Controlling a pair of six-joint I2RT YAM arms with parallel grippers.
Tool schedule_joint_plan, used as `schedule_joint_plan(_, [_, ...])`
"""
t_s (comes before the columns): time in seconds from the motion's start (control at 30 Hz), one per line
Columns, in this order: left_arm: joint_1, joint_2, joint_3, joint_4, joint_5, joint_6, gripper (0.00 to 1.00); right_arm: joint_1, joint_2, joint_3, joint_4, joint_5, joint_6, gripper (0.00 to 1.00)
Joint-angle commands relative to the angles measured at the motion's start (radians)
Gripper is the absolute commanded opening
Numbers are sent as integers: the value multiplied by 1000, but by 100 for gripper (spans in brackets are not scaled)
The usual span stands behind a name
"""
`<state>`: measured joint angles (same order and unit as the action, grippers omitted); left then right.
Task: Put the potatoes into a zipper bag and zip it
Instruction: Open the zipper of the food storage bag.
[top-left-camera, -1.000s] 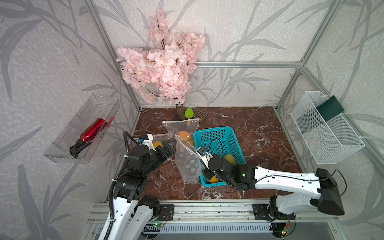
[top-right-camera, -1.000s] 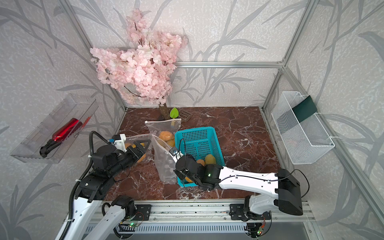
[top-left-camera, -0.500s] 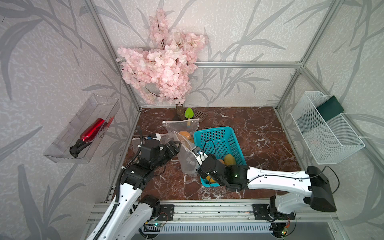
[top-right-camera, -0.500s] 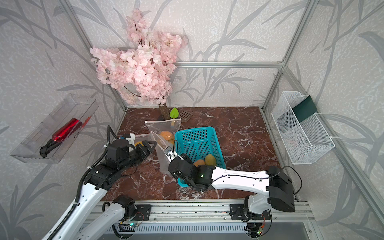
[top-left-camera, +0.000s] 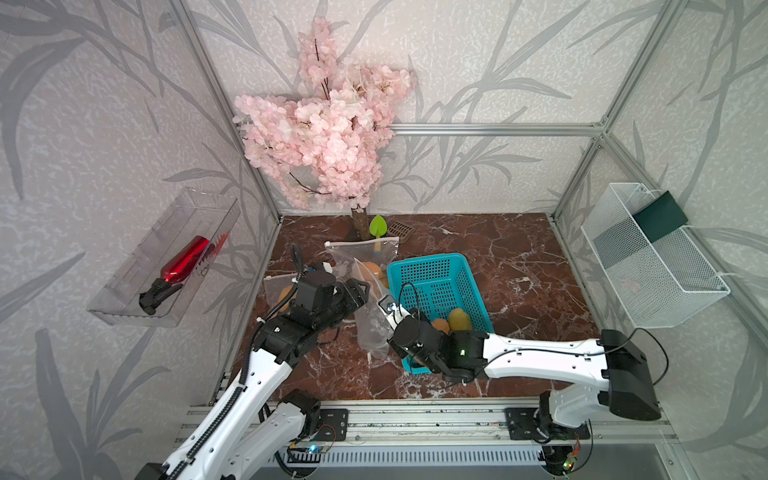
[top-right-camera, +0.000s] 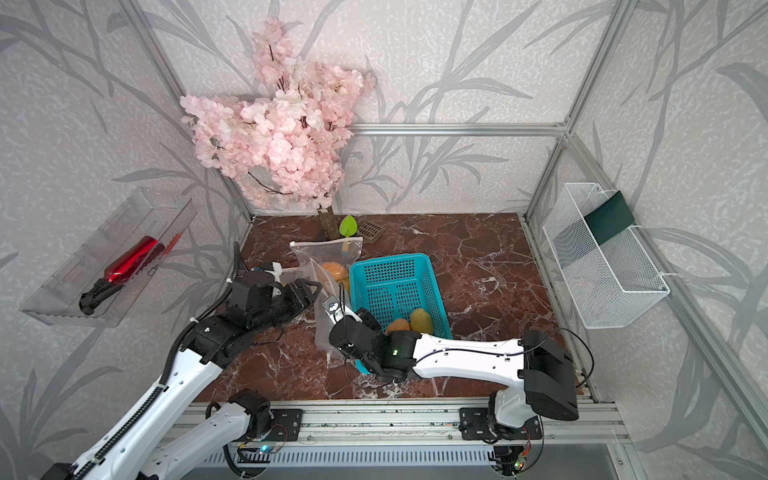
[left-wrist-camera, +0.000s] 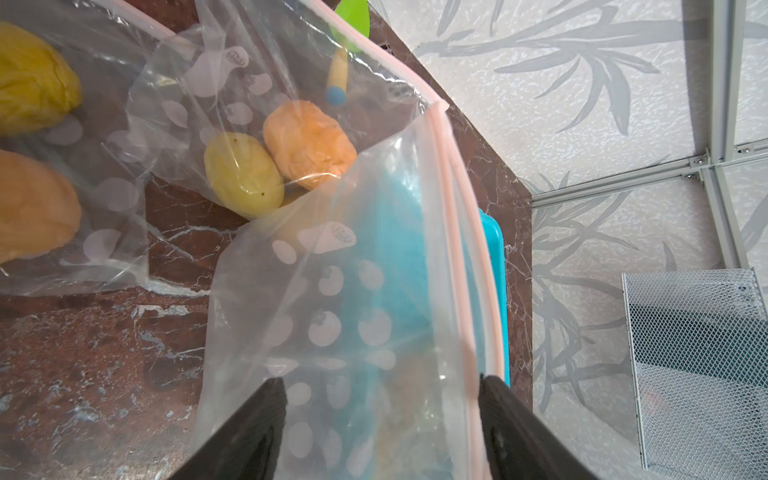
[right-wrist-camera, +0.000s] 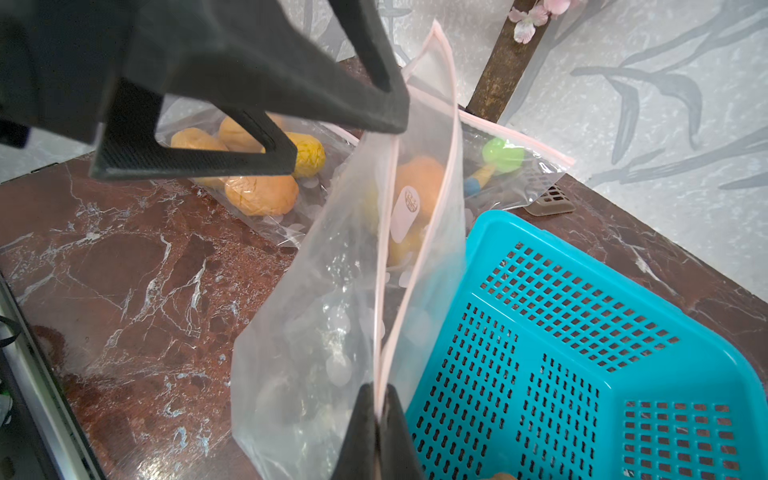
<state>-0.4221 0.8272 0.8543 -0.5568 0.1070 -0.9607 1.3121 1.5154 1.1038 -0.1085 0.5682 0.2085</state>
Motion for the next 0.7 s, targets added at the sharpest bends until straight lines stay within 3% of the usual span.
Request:
schedule_joint_plan(0.0, [-7, -19, 35, -15, -31, 12, 74, 10, 12, 37, 10, 23, -8, 0])
schedule_joint_plan(0.27, [-15, 32, 26, 7, -9, 14, 70, 10, 20, 42, 8, 16, -7, 0])
schedule_joint_plan(0.67, [-18, 47, 20, -1, -3, 14, 23, 9, 18, 41, 0, 12, -3, 0])
